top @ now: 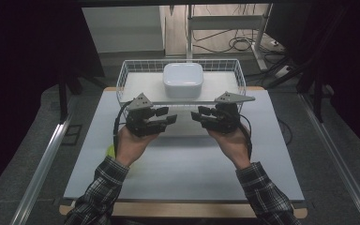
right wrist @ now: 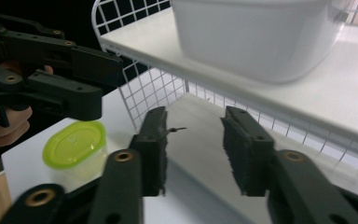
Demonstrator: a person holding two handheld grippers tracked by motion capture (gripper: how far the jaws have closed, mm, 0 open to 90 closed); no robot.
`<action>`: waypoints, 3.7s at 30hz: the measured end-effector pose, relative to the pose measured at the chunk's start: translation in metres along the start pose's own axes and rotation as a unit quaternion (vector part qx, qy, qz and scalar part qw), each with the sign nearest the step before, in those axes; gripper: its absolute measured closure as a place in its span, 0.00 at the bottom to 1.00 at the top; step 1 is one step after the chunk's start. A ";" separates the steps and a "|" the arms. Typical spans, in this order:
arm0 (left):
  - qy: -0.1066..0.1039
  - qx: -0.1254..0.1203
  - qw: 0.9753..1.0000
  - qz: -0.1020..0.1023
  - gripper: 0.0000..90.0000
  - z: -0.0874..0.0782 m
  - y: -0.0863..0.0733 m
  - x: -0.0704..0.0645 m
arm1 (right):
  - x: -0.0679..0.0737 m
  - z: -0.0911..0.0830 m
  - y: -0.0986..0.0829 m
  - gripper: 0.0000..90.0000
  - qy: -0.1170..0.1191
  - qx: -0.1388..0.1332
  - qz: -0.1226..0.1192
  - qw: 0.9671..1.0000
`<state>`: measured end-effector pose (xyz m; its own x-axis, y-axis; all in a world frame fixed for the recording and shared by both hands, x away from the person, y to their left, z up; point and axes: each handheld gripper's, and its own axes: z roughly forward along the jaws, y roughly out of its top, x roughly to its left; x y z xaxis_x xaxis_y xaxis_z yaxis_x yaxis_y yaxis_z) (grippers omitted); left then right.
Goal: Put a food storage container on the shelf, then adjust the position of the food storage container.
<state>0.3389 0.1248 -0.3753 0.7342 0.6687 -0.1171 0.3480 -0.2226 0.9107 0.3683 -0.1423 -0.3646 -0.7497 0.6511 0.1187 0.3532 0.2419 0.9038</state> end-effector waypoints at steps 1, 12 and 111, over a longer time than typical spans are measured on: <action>-0.004 0.002 1.000 0.000 0.55 0.000 -0.003 -0.001 | 0.001 -0.002 -0.003 0.63 0.001 0.000 0.001 1.000; 0.002 0.002 1.000 0.014 0.28 -0.011 -0.036 -0.014 | 0.004 -0.021 -0.037 0.42 0.005 0.015 -0.001 1.000; 0.203 0.068 0.963 -0.164 1.00 -0.118 -0.189 0.099 | 0.001 -0.034 -0.173 0.10 -0.002 0.152 -0.013 0.988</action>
<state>0.2773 0.3167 -0.5120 0.2939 0.9347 -0.1999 0.6154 -0.0250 0.7878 0.2870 -0.2082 -0.5069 -0.7587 0.6444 0.0959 0.4871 0.4633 0.7404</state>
